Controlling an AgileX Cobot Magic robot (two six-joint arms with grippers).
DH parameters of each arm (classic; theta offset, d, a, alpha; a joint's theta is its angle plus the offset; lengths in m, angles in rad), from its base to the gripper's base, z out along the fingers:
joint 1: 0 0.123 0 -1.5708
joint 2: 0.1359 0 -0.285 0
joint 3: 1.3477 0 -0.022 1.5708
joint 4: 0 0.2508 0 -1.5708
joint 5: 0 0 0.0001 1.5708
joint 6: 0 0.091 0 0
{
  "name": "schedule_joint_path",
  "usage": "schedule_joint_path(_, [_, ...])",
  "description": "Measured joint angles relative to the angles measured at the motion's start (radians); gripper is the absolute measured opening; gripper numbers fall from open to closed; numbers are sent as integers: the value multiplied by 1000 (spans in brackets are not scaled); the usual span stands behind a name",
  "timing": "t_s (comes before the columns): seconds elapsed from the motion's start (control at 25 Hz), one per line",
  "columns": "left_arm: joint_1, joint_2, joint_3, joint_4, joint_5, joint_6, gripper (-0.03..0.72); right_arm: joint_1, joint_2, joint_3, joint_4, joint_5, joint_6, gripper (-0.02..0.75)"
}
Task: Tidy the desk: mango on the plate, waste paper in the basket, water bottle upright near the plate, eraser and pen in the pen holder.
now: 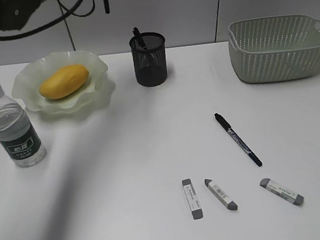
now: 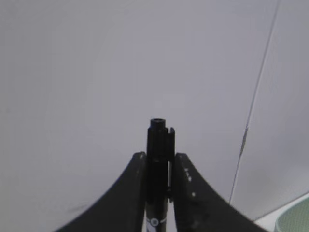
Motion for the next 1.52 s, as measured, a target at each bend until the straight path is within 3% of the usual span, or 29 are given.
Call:
schedule_joint_path(0.08, [23, 54, 1, 39, -208, -67, 114, 0, 0, 0, -2, 1, 4, 363])
schedule_joint_path(0.24, [47, 146, 1, 109, -354, -177, 114, 0, 0, 0, -15, 1, 11, 363])
schedule_joint_path(0.76, [29, 316, -135, 166, -389, -163, 114, 0, 0, 0, -17, 1, 15, 361])
schedule_joint_path(0.88, [22, 319, -141, 174, -335, -151, 176, 0, 0, 0, -18, 1, 15, 343])
schedule_joint_path(1.04, [21, 319, -145, 172, -325, -147, 387, 0, 0, 0, -18, 1, 15, 300])
schedule_joint_path(1.12, [21, 319, -146, 171, -325, -147, 448, 0, 0, 0, -18, 1, 15, 293])
schedule_joint_path(1.36, [21, 293, -145, 177, -333, -182, 493, 0, 0, 0, -18, 1, 15, 288])
schedule_joint_path(1.44, [21, 223, -141, 207, -266, -251, 486, 0, 0, 0, -18, 1, 15, 288])
schedule_joint_path(1.52, [20, 132, -140, 275, -81, -325, 433, 0, 0, 0, -18, 1, 15, 288])
